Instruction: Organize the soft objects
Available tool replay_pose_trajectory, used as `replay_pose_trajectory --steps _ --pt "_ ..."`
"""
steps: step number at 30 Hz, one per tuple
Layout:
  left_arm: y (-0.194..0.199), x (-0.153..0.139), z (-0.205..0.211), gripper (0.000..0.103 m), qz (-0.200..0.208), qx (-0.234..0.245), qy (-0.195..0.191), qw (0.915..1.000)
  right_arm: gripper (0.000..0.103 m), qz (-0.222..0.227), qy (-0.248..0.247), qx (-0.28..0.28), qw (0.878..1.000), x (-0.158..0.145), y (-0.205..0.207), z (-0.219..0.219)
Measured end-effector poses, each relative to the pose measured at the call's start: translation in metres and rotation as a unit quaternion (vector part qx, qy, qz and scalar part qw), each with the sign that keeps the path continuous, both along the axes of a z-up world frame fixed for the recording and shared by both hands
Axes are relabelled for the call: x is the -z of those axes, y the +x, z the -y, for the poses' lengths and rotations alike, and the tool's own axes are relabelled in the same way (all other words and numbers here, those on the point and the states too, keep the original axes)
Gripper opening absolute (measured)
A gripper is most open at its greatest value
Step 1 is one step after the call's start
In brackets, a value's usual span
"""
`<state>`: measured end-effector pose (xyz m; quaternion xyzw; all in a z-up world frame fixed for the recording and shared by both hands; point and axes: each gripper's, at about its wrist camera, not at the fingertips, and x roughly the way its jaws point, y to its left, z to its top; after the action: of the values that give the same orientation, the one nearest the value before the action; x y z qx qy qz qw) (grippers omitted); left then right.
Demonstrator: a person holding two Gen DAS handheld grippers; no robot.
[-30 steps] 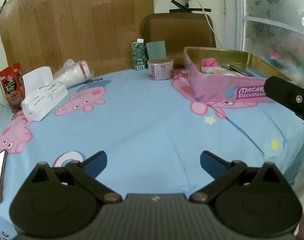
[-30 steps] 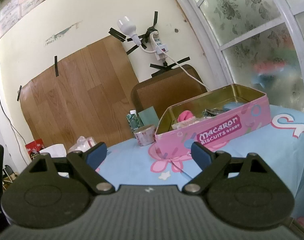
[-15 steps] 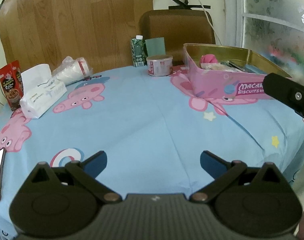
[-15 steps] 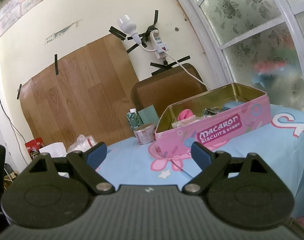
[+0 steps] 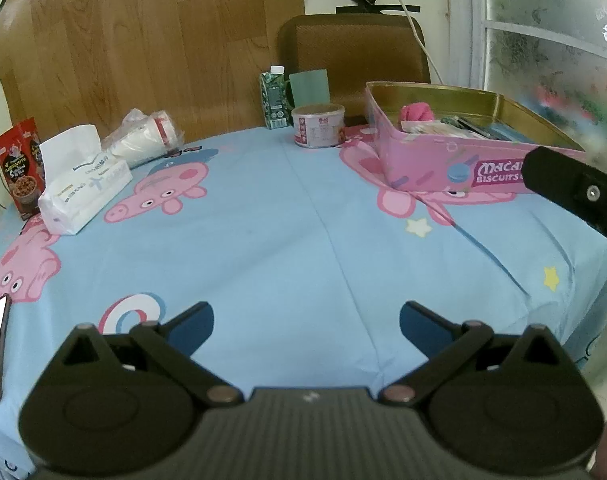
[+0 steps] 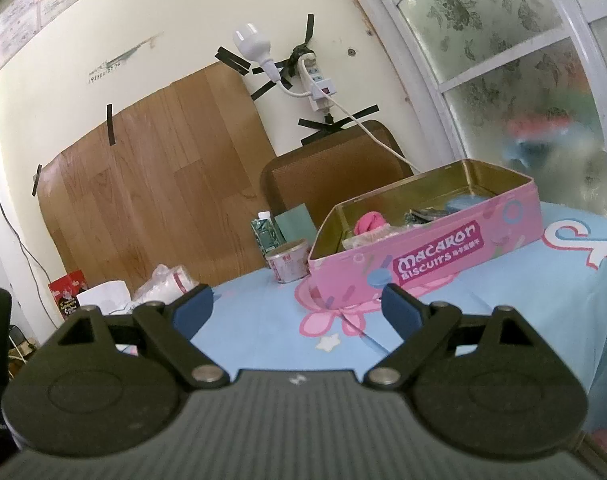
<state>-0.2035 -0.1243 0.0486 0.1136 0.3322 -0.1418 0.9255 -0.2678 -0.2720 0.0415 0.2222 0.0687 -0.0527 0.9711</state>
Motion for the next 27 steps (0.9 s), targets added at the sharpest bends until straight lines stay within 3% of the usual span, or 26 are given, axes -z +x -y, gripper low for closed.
replay_pose_trajectory --steps 18,27 --pt "0.002 0.001 0.004 0.103 -0.002 0.005 0.001 1.0000 0.095 -0.004 0.005 0.008 1.000 0.002 -0.001 0.001" --pt "0.021 0.009 0.028 0.103 -0.016 0.031 -0.006 0.9994 0.095 -0.024 0.003 0.039 0.999 0.012 -0.006 0.022"
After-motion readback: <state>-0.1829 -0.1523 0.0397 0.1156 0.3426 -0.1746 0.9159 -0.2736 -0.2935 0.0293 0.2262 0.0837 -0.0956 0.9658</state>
